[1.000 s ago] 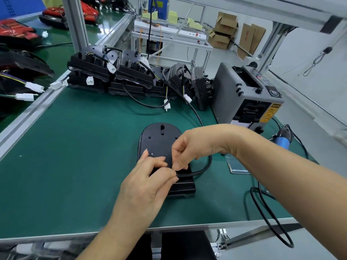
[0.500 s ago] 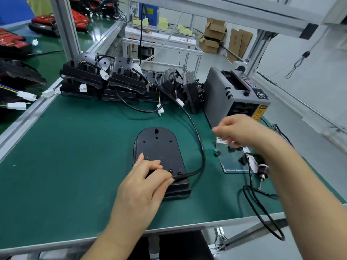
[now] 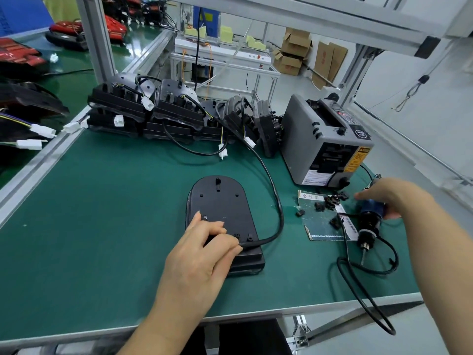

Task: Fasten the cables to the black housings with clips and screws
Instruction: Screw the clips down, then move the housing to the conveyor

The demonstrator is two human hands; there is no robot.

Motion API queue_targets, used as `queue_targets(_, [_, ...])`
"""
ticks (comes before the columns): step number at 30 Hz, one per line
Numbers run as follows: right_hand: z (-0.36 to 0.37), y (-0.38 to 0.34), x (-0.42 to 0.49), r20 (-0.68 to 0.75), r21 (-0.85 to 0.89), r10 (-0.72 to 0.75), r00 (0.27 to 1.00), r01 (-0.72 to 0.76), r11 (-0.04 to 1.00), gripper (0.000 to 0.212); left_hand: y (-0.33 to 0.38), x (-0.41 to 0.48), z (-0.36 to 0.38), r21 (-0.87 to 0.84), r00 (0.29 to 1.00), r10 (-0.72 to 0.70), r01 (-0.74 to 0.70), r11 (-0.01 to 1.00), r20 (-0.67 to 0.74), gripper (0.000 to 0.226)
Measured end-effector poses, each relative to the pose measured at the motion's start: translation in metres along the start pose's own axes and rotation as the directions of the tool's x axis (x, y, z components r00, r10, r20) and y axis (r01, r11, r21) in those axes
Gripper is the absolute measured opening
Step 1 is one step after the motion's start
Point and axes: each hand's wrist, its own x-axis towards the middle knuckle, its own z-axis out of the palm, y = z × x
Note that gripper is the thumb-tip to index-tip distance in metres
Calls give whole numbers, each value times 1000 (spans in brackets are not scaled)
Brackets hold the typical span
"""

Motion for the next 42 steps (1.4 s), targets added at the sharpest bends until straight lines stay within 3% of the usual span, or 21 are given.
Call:
queue_targets(8, [-5,13,3,109,224,22,994,-46,973,47,-1,0,1,-7,1000,15,-15,1000,-13,23])
queue_targets(13, [-22,32,-15,189,544,-35,981,-75,836,58,-2,-1,2,-20,1000,10,-10,1000,-24,21])
queue_targets(15, [-24,38,-25,189,730,-92,978,-77,679,45,-3,-1,2,-17,1000,13,-13,1000,-28,21])
queue_targets(18, [-18,40,-38,136,947,-187,973,-72,314,32,-3,0,2,-16,1000,10,-10,1000,-26,22])
queue_targets(21, [-11,30,-56,34,999,-275,961,-44,-29,35,-2,0,1,-17,1000,8,-8,1000,-17,22])
queue_targets(23, [-9,17,-70,-14,987,-320,947,-37,-153,27,-1,0,1,-18,1000,5,-5,1000,-12,22])
queue_targets(26, [-7,-6,-89,-4,987,-403,915,-62,-150,23,-2,-1,1,-15,1000,1,-1,1000,-10,22])
queue_targets(29, [-3,-31,-110,38,996,-505,862,-73,-50,18,-2,-1,1,-8,1000,6,-6,1000,-14,21])
queue_targets(32, [-1,-49,-124,68,997,-588,806,-33,70,37,-2,-1,2,2,1000,13,-13,1000,-21,21])
queue_targets(34, [1,-59,-129,62,997,-627,776,-22,71,37,-1,0,2,9,1000,13,-13,1000,-25,22])
queue_targets(37, [6,-72,-132,-18,998,-611,792,51,37,29,-1,-1,1,13,1000,10,-10,1000,-25,22])
queue_targets(42, [20,-84,-130,-299,924,-535,790,380,44,16,0,0,1,18,1000,4,-4,1000,-21,22])
